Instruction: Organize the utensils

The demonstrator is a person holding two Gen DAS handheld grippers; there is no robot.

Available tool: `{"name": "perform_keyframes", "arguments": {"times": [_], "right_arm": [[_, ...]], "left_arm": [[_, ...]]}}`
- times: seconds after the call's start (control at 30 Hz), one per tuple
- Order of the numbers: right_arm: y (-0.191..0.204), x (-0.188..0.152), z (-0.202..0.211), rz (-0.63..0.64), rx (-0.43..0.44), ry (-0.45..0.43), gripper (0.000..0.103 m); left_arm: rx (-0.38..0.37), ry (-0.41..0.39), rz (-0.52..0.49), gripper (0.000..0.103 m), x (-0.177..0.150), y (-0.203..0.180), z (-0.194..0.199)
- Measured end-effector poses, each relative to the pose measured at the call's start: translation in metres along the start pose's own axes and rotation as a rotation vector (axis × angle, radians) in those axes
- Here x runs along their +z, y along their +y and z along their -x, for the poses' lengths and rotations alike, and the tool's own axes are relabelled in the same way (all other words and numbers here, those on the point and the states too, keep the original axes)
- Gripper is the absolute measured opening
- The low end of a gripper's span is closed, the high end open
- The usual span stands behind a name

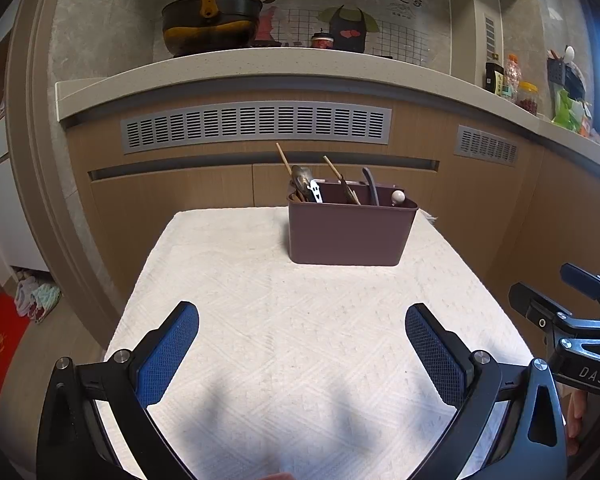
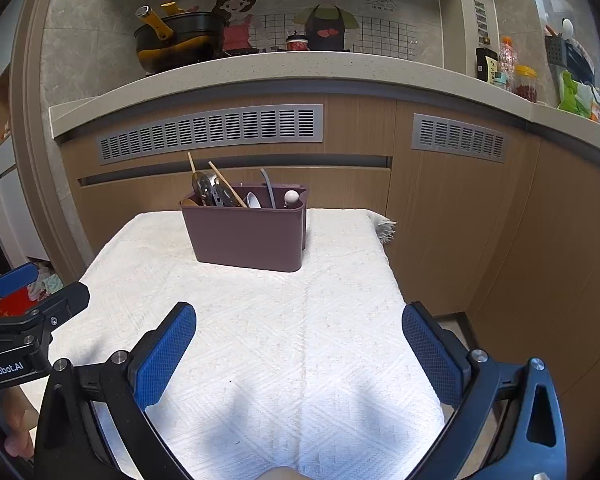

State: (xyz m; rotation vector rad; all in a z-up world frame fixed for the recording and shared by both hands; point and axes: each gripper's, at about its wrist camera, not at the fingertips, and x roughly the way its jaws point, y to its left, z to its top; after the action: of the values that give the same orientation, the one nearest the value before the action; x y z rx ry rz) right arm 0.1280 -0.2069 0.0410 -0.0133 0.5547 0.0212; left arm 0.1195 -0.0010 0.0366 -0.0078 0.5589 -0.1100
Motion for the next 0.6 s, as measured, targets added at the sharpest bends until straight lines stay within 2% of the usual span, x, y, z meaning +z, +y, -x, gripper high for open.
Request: {"name": "perform_keyframes", "arguments": {"times": [0.6], "right_arm": [[0.001,-0.0002,0.0029,0.004,0.002,-0.005,0.103]], "left_arm": [[-0.003,0.001,-0.003,0.102,-0.0009,0.0011,0.0021]]}}
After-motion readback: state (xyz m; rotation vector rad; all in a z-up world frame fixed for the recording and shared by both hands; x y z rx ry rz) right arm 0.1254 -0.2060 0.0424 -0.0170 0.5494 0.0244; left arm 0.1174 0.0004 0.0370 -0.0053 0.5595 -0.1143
